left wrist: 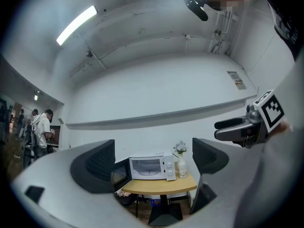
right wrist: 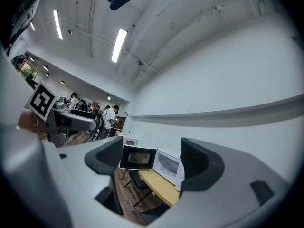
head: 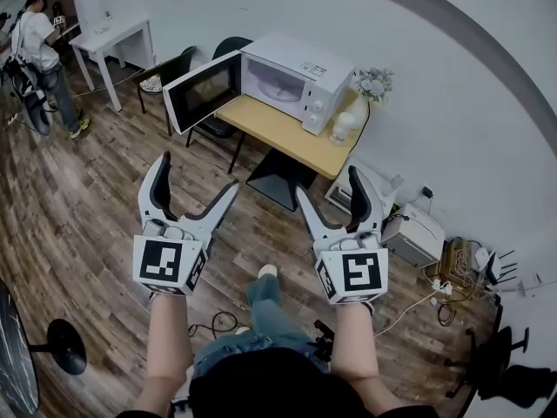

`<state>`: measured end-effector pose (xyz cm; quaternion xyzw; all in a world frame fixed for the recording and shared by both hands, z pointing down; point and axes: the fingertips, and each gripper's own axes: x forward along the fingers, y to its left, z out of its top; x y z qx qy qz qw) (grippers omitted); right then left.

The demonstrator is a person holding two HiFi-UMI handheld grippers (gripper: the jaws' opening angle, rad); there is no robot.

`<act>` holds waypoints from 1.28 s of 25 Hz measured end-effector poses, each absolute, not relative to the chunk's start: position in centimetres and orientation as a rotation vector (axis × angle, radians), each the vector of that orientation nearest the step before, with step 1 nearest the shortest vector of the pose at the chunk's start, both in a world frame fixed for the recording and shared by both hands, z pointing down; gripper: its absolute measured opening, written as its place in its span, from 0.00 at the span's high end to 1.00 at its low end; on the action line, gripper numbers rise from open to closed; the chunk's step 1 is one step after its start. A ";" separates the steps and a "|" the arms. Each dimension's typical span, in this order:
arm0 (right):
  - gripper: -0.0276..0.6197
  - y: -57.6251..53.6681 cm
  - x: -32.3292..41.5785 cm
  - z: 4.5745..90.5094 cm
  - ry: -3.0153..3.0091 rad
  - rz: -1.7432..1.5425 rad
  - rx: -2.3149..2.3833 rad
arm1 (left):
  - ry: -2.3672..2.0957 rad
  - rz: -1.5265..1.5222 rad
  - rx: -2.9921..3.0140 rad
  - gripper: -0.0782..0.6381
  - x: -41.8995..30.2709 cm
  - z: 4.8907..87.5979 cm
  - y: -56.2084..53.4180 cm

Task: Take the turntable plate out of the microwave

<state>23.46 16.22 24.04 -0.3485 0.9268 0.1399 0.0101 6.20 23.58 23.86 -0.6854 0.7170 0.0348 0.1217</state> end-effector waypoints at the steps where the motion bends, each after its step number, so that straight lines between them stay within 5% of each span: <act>1: 0.36 15.3 22.9 24.2 2.898 0.444 -1.081 | 2.094 0.100 -2.006 0.17 5.7 24.0 22.5; 22: 0.37 -11.9 11.4 24.2 2.925 0.322 -1.030 | 2.144 0.016 -2.092 0.18 -4.7 24.8 -6.5; 24: 0.42 -13.6 11.0 24.4 2.921 0.331 -1.064 | 2.156 0.018 -2.106 0.20 -5.3 25.3 -8.2; 27: 0.64 -15.6 10.6 25.3 2.927 0.342 -1.115 | 2.174 0.032 -2.133 0.23 -6.2 26.0 -10.3; 32: 0.61 -17.7 9.2 26.7 2.964 0.321 -1.130 | 2.173 0.016 -2.189 0.27 -7.2 27.1 -12.9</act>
